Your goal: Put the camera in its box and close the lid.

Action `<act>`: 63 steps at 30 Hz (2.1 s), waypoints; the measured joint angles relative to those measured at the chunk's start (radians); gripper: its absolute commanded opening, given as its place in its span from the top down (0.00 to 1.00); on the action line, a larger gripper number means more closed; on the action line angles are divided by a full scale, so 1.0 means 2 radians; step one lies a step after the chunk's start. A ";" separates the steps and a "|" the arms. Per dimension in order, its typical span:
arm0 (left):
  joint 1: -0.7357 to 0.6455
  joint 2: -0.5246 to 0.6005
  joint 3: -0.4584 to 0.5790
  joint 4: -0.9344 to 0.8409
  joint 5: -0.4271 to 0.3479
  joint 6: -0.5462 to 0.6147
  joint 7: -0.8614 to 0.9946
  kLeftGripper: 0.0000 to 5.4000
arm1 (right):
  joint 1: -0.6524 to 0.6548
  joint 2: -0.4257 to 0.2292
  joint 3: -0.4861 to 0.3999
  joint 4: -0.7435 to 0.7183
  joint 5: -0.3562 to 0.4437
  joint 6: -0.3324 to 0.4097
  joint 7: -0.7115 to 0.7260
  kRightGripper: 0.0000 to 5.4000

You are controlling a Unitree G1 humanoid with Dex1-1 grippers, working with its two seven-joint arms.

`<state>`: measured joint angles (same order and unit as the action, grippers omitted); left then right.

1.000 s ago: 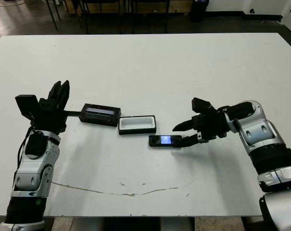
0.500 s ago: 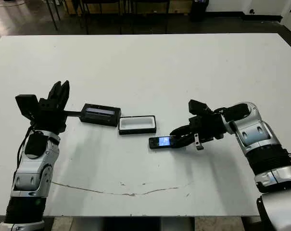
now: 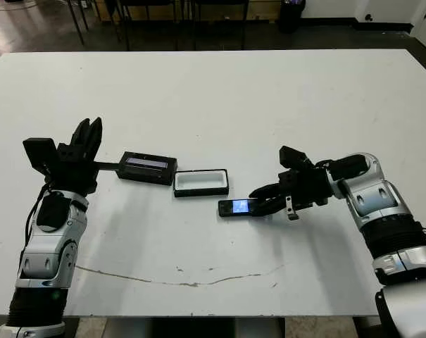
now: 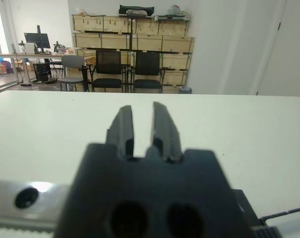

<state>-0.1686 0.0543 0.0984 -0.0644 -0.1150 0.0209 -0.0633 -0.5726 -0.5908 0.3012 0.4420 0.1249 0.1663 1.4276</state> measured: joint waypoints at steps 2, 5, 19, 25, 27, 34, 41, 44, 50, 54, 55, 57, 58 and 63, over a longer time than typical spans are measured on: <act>-0.002 0.000 0.000 0.000 0.000 0.000 0.000 1.00 | 0.002 0.000 -0.001 -0.002 0.000 -0.003 -0.002 1.00; -0.003 0.000 -0.001 0.000 0.000 0.000 0.000 1.00 | 0.003 0.000 -0.003 -0.002 0.001 -0.003 -0.002 1.00; -0.004 0.001 -0.001 0.003 0.001 -0.001 -0.003 1.00 | -0.005 0.000 -0.014 0.040 0.014 -0.011 0.027 1.00; -0.004 0.001 0.000 0.003 0.000 -0.001 -0.003 1.00 | -0.012 0.000 -0.021 0.062 0.017 -0.011 0.040 1.00; -0.004 0.001 -0.001 0.003 0.000 -0.001 -0.003 1.00 | -0.013 0.001 -0.025 0.067 0.019 -0.011 0.047 1.00; -0.004 0.001 -0.001 0.003 0.001 -0.002 -0.004 1.00 | -0.020 0.005 -0.048 0.083 0.044 0.008 0.064 1.00; -0.004 0.001 -0.002 0.003 0.001 -0.002 -0.004 1.00 | -0.032 0.006 -0.067 0.078 0.063 0.034 0.065 1.00; -0.004 0.001 -0.003 0.002 0.003 0.000 -0.003 1.00 | -0.054 0.005 -0.080 0.077 0.079 0.049 0.070 1.00; -0.004 0.001 -0.004 0.003 0.002 0.000 -0.003 1.00 | -0.091 0.016 -0.091 0.069 0.098 0.066 0.073 1.00; -0.003 0.001 -0.008 0.003 0.010 -0.007 -0.003 1.00 | -0.110 0.029 -0.088 0.061 0.095 0.065 0.063 1.00; -0.003 0.001 -0.009 0.002 0.011 -0.007 -0.003 1.00 | -0.113 0.032 -0.083 0.060 0.093 0.065 0.063 1.00; -0.002 0.001 -0.010 0.002 0.012 -0.007 -0.002 1.00 | -0.115 0.037 -0.077 0.060 0.085 0.065 0.062 1.00; -0.002 0.001 -0.010 0.001 0.012 -0.007 -0.002 1.00 | -0.116 0.039 -0.074 0.061 0.083 0.065 0.061 1.00; 0.000 0.001 -0.009 0.001 0.010 -0.007 -0.001 1.00 | -0.116 0.041 -0.072 0.064 0.074 0.053 0.053 1.00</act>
<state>-0.1683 0.0566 0.0803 -0.0619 -0.0940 0.0063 -0.0656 -0.8037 -0.5080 0.1576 0.5707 0.2721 0.2725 1.5332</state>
